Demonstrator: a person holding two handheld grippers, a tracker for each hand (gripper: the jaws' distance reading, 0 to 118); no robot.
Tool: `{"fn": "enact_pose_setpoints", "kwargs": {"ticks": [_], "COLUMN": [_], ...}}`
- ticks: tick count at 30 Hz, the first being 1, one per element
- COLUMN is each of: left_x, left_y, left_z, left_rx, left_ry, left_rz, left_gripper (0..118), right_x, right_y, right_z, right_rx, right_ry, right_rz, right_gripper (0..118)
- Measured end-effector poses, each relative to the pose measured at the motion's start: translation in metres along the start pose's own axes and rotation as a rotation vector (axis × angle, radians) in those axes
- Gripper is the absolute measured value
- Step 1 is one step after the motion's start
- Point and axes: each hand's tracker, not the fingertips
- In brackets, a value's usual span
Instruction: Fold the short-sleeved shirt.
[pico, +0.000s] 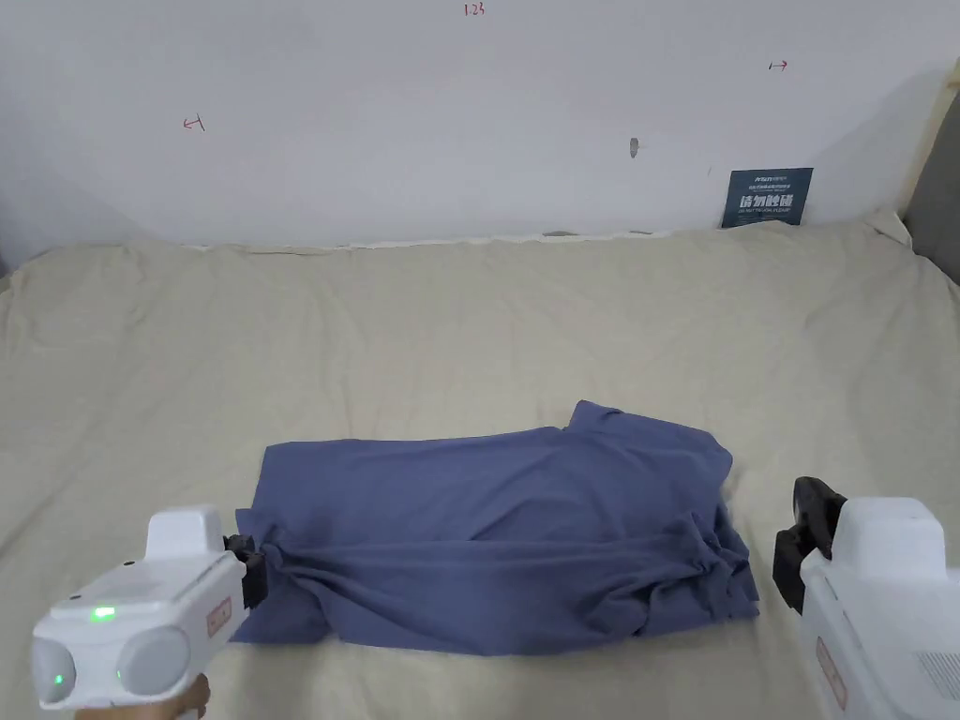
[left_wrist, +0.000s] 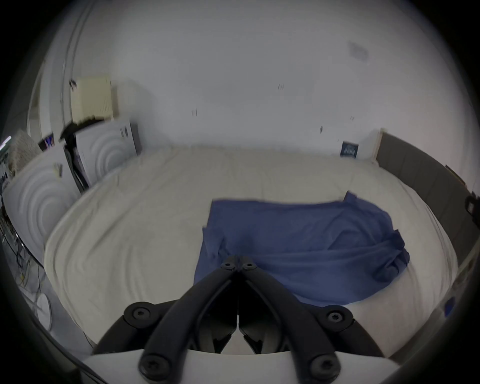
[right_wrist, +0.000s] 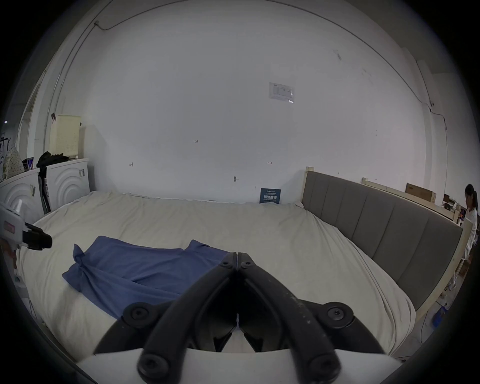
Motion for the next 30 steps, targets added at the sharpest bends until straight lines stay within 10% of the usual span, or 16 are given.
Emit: {"fn": "enact_pose_setpoints", "kwargs": {"ticks": [4, 8, 9, 13, 14, 16, 18, 21, 26, 30], "left_x": [-0.03, -0.042, -0.043, -0.04, -0.039, -0.035, -0.031, -0.026, -0.022, -0.022], "left_y": [0.004, -0.002, -0.006, -0.023, -0.028, -0.036, -0.036, -0.034, -0.024, -0.02], "left_z": [-0.055, -0.097, -0.104, -0.126, -0.13, -0.128, -0.117, -0.11, -0.095, -0.09], "left_rx": [-0.122, -0.289, -0.283, -0.385, -0.405, -0.371, -0.315, -0.288, -0.224, -0.211], "left_ry": [-0.048, -0.027, -0.009, 0.057, 0.059, 0.08, 0.014, 0.006, -0.007, -0.015], "left_rz": [0.169, 0.216, 0.215, 0.183, 0.165, 0.092, 0.067, 0.088, 0.056, 0.03], "left_gripper": [9, 103, 110, 91, 68, 58, 12, 9, 9, 9], "right_x": [0.001, 0.003, 0.004, 0.008, 0.009, 0.011, 0.013, 0.015, 0.013, 0.005], "right_y": [-0.004, -0.009, -0.01, -0.019, -0.021, -0.028, -0.035, -0.052, -0.085, -0.113], "right_z": [-0.013, -0.027, -0.031, -0.049, -0.053, -0.064, -0.078, -0.106, -0.16, -0.189], "right_rx": [-0.028, -0.06, -0.071, -0.131, -0.142, -0.181, -0.236, -0.343, -0.582, -0.688], "right_ry": [-0.003, -0.016, -0.02, -0.031, -0.033, -0.031, -0.021, -0.019, 0.017, 0.004], "right_rz": [-0.002, -0.002, -0.005, -0.03, -0.039, -0.06, -0.089, -0.137, -0.207, -0.197], "right_gripper": [1, 1, 1, 2, 2, 2, 2, 23, 104, 103]}}
